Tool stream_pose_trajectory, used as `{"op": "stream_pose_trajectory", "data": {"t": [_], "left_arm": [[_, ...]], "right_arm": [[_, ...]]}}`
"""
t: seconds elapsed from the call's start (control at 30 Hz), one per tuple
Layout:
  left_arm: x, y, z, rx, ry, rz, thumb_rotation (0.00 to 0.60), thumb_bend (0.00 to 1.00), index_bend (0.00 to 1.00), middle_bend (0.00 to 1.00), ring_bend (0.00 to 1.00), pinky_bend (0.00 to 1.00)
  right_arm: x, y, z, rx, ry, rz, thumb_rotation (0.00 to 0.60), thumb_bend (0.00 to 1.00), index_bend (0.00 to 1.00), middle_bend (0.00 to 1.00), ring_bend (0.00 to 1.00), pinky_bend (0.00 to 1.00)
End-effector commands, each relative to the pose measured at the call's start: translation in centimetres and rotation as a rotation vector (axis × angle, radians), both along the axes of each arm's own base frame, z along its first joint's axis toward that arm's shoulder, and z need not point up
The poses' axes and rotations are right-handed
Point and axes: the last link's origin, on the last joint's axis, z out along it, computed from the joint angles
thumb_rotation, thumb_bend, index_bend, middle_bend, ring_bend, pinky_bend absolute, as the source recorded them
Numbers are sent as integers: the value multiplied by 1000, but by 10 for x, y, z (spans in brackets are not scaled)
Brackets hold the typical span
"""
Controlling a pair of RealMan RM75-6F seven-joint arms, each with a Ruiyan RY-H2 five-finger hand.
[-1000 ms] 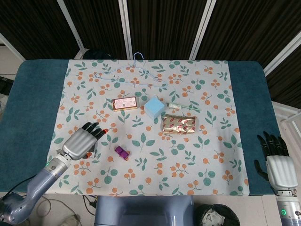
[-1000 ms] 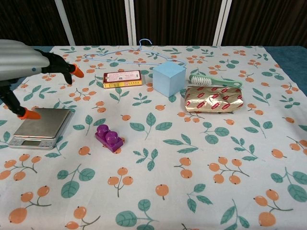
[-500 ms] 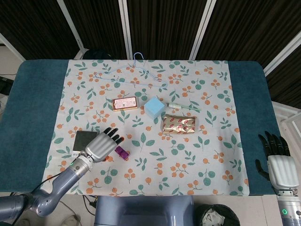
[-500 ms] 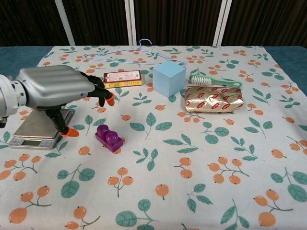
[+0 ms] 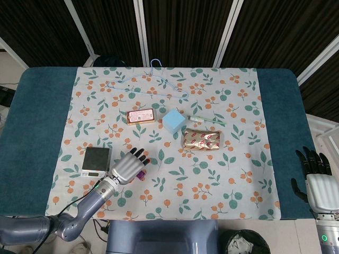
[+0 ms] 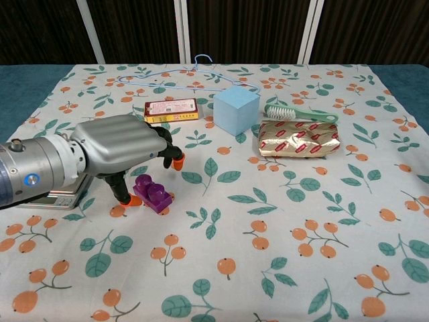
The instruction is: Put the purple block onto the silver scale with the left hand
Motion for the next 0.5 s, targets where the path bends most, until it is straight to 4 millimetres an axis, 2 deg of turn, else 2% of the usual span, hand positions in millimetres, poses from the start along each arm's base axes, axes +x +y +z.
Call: {"op": "stream_pose_trajectory", "data": {"t": [0.03, 0.5], "left_arm": [[-1, 0, -4, 4, 5, -6, 600, 179, 334, 362, 164, 263], [-2, -2, -11, 1, 22, -36, 600, 210, 402, 434, 214, 302]], "right_arm": [[-1, 0, 1, -6, -1, -1, 600, 481, 72, 34, 25, 0], [-3, -2, 1, -14, -4, -10, 600, 481, 73, 34, 25, 0]]}}
